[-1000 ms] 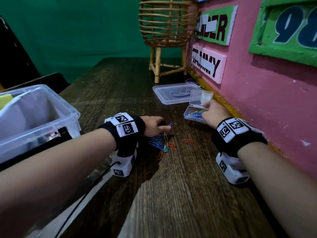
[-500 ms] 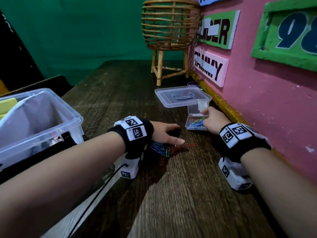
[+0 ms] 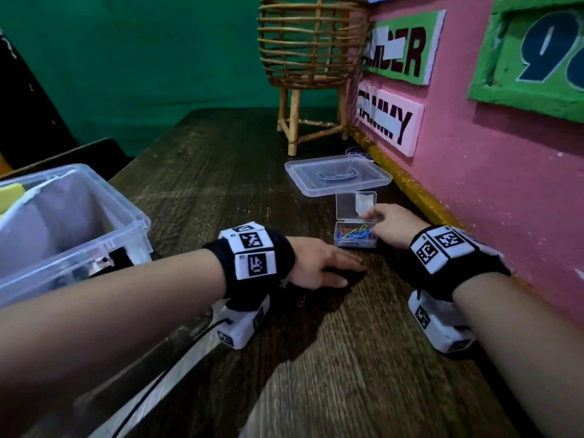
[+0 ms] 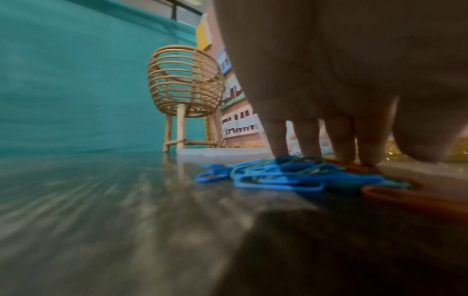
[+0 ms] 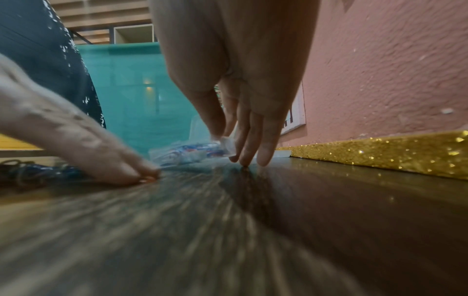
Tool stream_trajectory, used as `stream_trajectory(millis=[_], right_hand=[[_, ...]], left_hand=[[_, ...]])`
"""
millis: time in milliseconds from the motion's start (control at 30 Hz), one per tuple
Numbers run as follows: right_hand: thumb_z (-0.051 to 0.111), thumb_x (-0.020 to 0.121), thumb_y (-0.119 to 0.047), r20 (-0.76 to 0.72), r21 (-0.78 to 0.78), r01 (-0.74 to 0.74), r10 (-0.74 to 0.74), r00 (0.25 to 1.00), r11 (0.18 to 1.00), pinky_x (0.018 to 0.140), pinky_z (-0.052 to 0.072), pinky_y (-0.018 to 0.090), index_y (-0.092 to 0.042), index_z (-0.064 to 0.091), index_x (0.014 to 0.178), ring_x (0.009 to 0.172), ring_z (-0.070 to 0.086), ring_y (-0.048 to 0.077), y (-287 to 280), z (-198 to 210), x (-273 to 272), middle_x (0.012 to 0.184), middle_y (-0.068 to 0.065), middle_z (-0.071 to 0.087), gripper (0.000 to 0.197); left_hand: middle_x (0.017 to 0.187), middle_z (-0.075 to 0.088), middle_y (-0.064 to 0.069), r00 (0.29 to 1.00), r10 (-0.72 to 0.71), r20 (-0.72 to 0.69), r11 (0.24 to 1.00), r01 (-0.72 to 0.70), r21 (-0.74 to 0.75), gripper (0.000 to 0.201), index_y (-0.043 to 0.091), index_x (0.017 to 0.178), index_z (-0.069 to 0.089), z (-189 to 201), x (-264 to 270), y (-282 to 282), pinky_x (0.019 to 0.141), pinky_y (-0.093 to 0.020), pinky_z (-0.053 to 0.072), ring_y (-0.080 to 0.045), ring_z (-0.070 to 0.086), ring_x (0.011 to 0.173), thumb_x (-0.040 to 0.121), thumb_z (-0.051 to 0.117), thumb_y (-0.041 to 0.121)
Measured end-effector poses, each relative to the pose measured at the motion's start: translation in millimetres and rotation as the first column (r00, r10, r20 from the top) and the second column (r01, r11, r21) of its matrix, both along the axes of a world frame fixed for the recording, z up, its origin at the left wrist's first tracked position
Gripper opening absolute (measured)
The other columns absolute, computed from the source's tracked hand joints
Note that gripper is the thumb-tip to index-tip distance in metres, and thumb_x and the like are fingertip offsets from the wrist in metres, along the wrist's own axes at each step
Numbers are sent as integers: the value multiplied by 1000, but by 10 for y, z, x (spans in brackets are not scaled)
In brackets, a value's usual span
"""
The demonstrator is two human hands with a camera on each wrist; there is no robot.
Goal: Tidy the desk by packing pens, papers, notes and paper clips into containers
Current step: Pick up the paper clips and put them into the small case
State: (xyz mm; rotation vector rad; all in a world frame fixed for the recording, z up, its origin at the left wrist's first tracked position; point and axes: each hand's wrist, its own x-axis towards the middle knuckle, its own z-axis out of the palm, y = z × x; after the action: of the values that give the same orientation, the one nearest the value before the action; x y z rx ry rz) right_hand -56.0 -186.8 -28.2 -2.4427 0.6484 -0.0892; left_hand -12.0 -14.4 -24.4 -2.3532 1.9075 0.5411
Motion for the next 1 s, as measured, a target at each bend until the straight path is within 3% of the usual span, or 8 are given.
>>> stream_trajectory(millis=[133, 233, 300, 433, 567, 733, 900, 1000], right_hand=[[55, 84, 0, -16, -3, -47, 47, 999, 999, 101, 43, 34, -15, 62, 119, 115, 56, 22, -4, 3, 9, 125, 7, 61, 39], [59, 83, -3, -21, -6, -81, 81, 997, 997, 100, 44, 33, -18, 64, 117, 112, 58, 21, -6, 8, 23, 122, 6, 63, 37], [61, 83, -5, -14, 2, -90, 90, 996, 996, 98, 44, 33, -18, 65, 116, 111, 58, 21, -2, 4, 11, 120, 6, 64, 36], [63, 82, -2, -16, 69, -101, 103, 995, 992, 90, 51, 36, -15, 65, 117, 104, 61, 23, -3, -9, -11, 111, 6, 64, 37], [63, 81, 5, -14, 159, -138, 142, 990, 978, 66, 51, 23, -12, 63, 119, 92, 59, 19, -1, -10, -8, 102, 2, 59, 42], [67, 78, 5, 9, 206, -153, 155, 988, 966, 77, 56, 29, -9, 65, 115, 88, 63, 20, -5, -14, -22, 95, 5, 63, 40], [70, 76, 4, 20, 228, -163, 163, 986, 960, 82, 56, 32, -8, 66, 112, 88, 63, 20, -5, -21, -17, 81, -3, 62, 38], [70, 76, 3, 27, 229, -168, 167, 986, 959, 79, 55, 29, -8, 66, 112, 89, 63, 19, -1, -14, -17, 81, -3, 61, 37]], left_hand=[[136, 50, 2, 988, 144, -54, 973, -151, -173, 50, 27, 133, 50, 46, 84, 214, 105, -24, 37, -15, 47, 126, 87, 58, 45], [153, 23, 6, 964, 260, -52, 961, -264, -86, 92, 43, 143, 25, 45, 122, 288, 117, -36, 24, -15, 20, 141, 65, 72, 60], [158, 6, 12, 944, 325, -59, 946, -323, 31, 104, 47, 144, 16, 7, 155, 293, 120, -44, 14, -16, 7, 146, 59, 75, 61], [151, 27, 9, 952, 295, -87, 955, -295, 8, 79, 42, 137, 40, -29, 187, 301, 116, -33, 25, -12, 28, 139, 67, 74, 53], [130, 51, 7, 952, 284, -111, 943, -298, -150, 47, 33, 119, 63, -16, 182, 377, 85, 1, 32, -6, 49, 115, 73, 76, 33], [112, 64, -1, 933, 338, -121, 914, -356, -196, 29, 22, 106, 71, 4, 148, 354, 91, -19, 42, -14, 59, 104, 77, 73, 21], [106, 70, -2, 900, 434, -42, 861, -428, -273, 21, 15, 102, 71, -2, 191, 315, 80, -16, 40, -14, 61, 99, 81, 67, 16], [104, 70, -3, 858, 508, -82, 765, -492, -416, 19, 16, 100, 72, 43, 208, 233, 78, -15, 39, -11, 58, 91, 82, 66, 14]])
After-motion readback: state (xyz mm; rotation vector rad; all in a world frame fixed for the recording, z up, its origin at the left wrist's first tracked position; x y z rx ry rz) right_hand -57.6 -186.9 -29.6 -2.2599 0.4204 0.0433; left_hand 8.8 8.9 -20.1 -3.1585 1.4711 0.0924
